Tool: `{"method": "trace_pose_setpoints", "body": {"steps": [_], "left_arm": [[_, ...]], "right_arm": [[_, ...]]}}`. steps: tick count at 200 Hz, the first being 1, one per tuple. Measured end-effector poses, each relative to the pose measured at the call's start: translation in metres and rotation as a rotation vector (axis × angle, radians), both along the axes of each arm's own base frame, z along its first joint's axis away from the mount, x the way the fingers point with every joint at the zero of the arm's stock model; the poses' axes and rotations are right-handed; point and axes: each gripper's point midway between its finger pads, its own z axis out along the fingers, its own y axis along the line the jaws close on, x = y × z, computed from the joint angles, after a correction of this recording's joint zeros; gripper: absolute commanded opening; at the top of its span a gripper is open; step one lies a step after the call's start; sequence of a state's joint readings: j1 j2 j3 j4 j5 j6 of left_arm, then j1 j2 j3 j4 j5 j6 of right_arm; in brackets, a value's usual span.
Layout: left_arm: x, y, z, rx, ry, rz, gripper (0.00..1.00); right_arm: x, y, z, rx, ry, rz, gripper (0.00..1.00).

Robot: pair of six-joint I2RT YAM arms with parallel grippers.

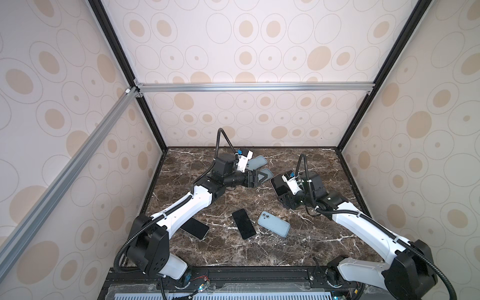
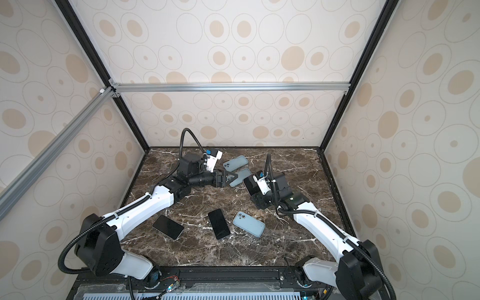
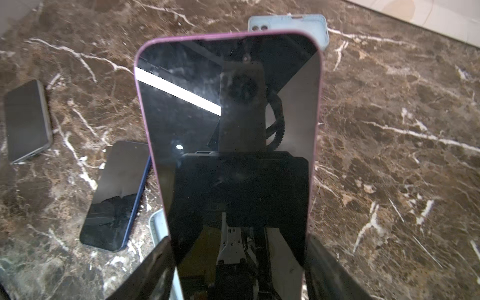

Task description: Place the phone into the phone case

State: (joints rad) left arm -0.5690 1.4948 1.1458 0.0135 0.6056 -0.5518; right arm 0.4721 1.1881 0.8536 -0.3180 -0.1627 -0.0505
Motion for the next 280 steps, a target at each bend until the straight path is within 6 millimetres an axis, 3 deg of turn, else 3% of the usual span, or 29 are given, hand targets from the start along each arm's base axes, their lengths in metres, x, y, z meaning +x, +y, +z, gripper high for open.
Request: {"method": "trace_pose_setpoints", "body": {"steps": [61, 173, 184, 203, 221, 232, 248, 280], "left_arm": [[-0.015, -0.018, -0.011, -0.018, 0.089, -0.067, 0.61], [-0.025, -0.026, -0.017, -0.032, 0.171, -0.096, 0.02], [-0.025, -0.025, -0.017, -0.033, 0.175, -0.091, 0.00], [-0.024, -0.025, -0.017, -0.033, 0.176, -0.086, 0.00], [-0.023, -0.024, -0.013, -0.037, 0.167, -0.076, 0.00], [-0.023, -0.021, -0.007, -0.037, 0.151, -0.058, 0.00], [-0.022, -0.014, 0.009, -0.048, 0.107, -0.024, 0.00], [-0.035, 0.018, 0.070, -0.122, -0.064, 0.082, 0.00]], "right_arm": [[-0.014, 0.027, 0.017, 0.055, -0.059, 0.121, 0.53], [-0.021, 0.041, 0.020, 0.029, -0.110, 0.199, 0.53], [-0.020, 0.041, 0.020, 0.023, -0.114, 0.198, 0.54], [-0.020, 0.041, 0.020, 0.022, -0.118, 0.194, 0.67], [-0.019, 0.043, 0.024, 0.039, -0.112, 0.181, 0.91], [-0.016, 0.046, 0.035, 0.069, -0.117, 0.169, 0.98], [-0.008, 0.053, 0.066, 0.138, -0.144, 0.144, 1.00], [0.001, 0.065, 0.146, 0.305, -0.231, 0.117, 1.00]]}}
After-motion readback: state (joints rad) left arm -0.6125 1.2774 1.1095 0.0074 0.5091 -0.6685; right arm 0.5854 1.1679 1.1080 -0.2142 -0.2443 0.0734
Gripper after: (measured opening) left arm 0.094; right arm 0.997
